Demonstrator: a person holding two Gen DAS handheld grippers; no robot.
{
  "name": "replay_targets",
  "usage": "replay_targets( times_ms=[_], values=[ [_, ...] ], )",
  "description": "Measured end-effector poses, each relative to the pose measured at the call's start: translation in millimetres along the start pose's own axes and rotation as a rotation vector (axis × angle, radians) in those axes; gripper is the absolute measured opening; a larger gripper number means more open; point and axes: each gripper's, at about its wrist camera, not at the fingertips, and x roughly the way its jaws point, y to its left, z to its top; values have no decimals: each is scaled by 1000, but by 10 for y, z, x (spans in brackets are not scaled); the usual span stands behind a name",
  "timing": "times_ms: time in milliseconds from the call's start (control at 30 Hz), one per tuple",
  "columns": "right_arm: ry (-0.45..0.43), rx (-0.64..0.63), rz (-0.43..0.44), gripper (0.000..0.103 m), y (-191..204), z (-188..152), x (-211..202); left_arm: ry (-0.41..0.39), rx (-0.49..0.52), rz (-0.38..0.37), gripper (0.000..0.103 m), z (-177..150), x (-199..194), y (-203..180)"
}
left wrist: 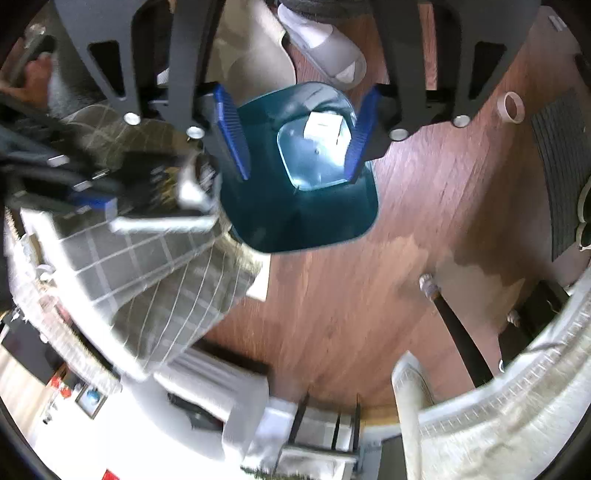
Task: Collect trash
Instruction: 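Lower the black box into the teal bin and open the right tool, then move both open tools back over the table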
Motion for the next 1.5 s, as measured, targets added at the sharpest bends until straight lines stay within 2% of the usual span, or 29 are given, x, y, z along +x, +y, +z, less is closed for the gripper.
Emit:
replay_targets(
  times_ms=[333, 533, 600, 733, 900, 1167, 1233, 1500],
  values=[
    [102, 4, -7, 14, 86, -57, 523, -153, -4, 7, 35, 36, -743, 32],
    [166, -5, -47, 17, 125, -126, 808, -217, -22, 0, 35, -3, -1133, 82],
    [176, -1, -53, 21, 131, -144, 863, -231, -24, 3, 35, -19, -1220, 101],
    [182, -24, -77, 39, 201, -166, 926, -259, -48, 8, 35, -46, -1400, 180],
    [158, -28, -68, 39, 255, -149, 865, -284, -60, 23, 35, -45, -1530, 218],
    [51, -30, -42, 39, 277, -17, 422, -306, -44, 41, 37, -16, -1674, 138],
    [22, -29, -36, 39, 276, 21, 289, -314, -31, 49, 44, -6, -1708, 69],
    [-105, -28, -20, 39, 269, 116, -296, -336, 9, 67, 59, 30, -1809, -168]
  ],
)
